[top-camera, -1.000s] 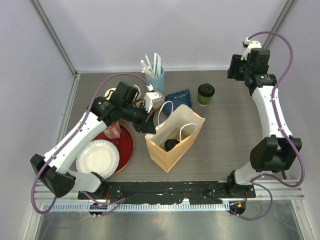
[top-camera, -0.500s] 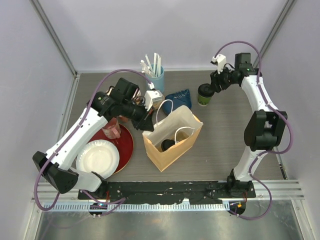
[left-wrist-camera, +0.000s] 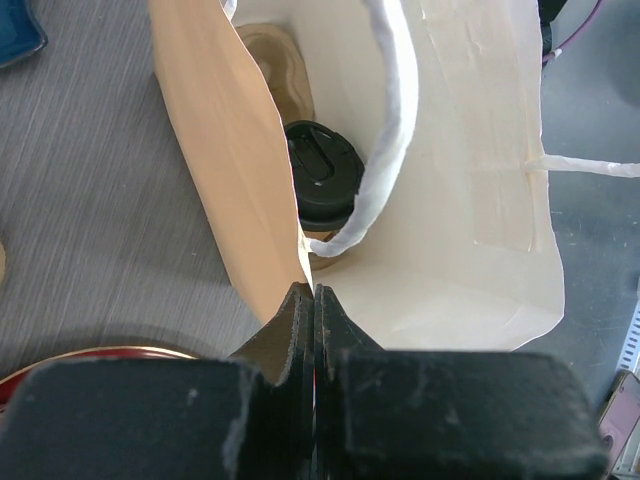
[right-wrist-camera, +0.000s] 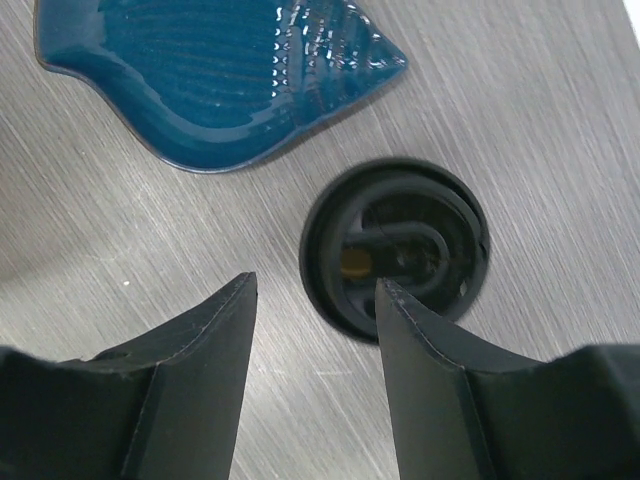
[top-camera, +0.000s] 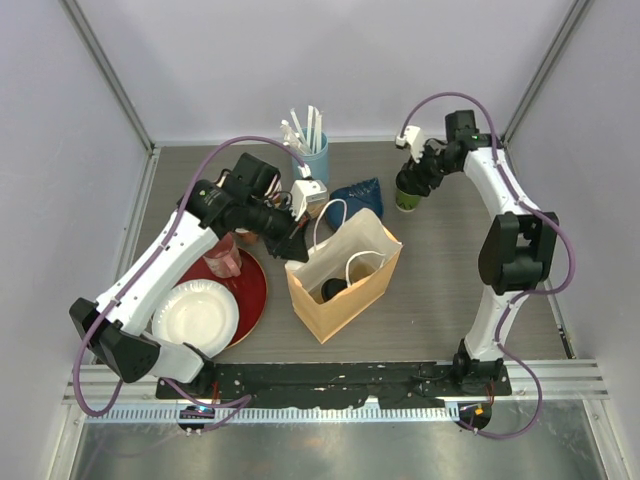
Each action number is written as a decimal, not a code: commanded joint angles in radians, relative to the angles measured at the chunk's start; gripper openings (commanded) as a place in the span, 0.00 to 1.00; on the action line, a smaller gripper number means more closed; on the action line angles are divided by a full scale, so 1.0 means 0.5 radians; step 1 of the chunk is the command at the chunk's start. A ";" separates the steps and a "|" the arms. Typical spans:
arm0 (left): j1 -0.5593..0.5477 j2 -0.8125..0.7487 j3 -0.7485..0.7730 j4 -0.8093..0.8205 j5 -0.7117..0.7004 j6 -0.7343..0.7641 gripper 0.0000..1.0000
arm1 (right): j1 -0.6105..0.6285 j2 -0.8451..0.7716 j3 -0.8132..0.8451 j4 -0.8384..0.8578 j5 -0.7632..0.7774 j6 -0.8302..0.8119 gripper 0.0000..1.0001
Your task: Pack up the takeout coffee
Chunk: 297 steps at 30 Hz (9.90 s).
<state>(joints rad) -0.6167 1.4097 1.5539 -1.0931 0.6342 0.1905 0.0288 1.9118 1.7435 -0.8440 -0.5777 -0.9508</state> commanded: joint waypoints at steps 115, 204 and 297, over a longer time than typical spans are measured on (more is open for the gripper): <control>0.181 -0.107 0.055 -0.063 -0.204 0.389 0.00 | 0.310 0.607 0.578 -0.411 0.631 -0.807 0.89; 0.181 -0.135 0.095 -0.063 -0.149 0.380 0.00 | 0.044 0.024 -0.508 0.823 0.081 -0.280 0.80; 0.181 -0.141 0.138 -0.056 -0.173 0.331 0.00 | -0.232 -0.525 -1.818 2.452 1.416 2.497 0.29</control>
<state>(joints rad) -0.5297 1.3437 1.5814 -1.1347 0.5171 0.3668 -0.0856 1.6501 0.8101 0.3088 0.1284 0.3256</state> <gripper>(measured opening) 0.009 0.304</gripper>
